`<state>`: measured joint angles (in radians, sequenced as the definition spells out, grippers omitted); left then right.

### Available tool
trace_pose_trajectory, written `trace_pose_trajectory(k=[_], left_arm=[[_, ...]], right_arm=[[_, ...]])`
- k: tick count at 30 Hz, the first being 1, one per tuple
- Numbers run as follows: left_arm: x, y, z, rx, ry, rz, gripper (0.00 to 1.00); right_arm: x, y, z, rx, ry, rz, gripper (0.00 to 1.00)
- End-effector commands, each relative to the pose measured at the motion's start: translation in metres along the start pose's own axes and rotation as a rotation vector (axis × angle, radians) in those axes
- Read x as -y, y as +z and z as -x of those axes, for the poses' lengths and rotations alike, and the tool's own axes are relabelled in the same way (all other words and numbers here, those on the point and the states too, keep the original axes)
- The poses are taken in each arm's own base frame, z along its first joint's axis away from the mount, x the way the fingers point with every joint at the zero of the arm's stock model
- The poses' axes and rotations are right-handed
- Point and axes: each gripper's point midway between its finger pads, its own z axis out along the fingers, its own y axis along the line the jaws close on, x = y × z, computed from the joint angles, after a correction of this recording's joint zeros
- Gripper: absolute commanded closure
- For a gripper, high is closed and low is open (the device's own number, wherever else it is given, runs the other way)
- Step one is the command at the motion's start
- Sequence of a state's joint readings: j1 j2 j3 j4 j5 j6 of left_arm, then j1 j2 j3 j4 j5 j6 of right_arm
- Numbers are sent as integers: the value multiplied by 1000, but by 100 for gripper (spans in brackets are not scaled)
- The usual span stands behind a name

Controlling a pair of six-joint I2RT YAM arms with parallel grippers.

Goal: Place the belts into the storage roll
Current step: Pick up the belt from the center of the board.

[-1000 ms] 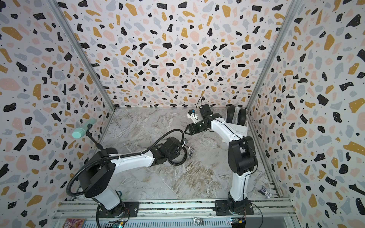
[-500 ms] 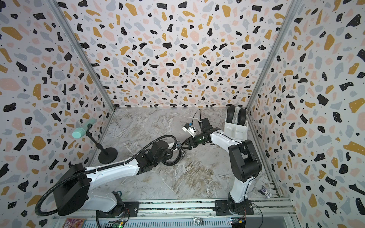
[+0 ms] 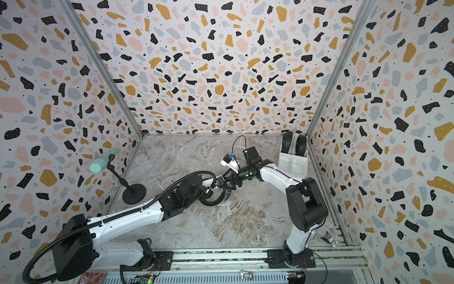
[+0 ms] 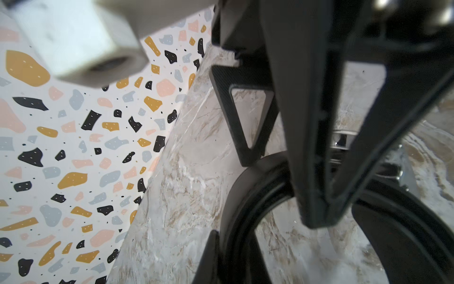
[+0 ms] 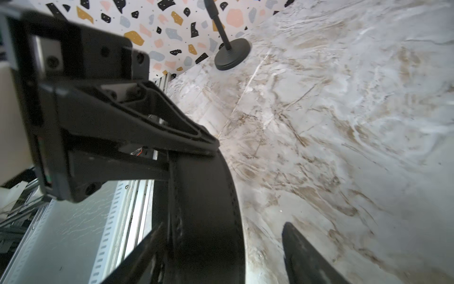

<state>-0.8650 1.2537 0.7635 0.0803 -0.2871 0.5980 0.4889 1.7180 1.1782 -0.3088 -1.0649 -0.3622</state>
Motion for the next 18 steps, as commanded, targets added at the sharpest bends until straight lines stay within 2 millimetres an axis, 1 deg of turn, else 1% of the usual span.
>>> trace_pose_trajectory(k=[1,5,10,13,18], left_arm=[[-22,-12,32,128,-23,59,100],[-19,-10,29,123,-10,56,100],[-14,-9,29,129,-12,36,100],[-11,-8,28,127,-8,30,100],[-7,-7,26,124,-3,11,100]], right_arm=[[-26,1,9,15,-66,107,24],[-32,3,7,23,-53,162,25],[-38,1,13,43,-59,189,33],[-41,-1,16,47,-55,200,36],[-39,-2,19,40,-43,188,37]])
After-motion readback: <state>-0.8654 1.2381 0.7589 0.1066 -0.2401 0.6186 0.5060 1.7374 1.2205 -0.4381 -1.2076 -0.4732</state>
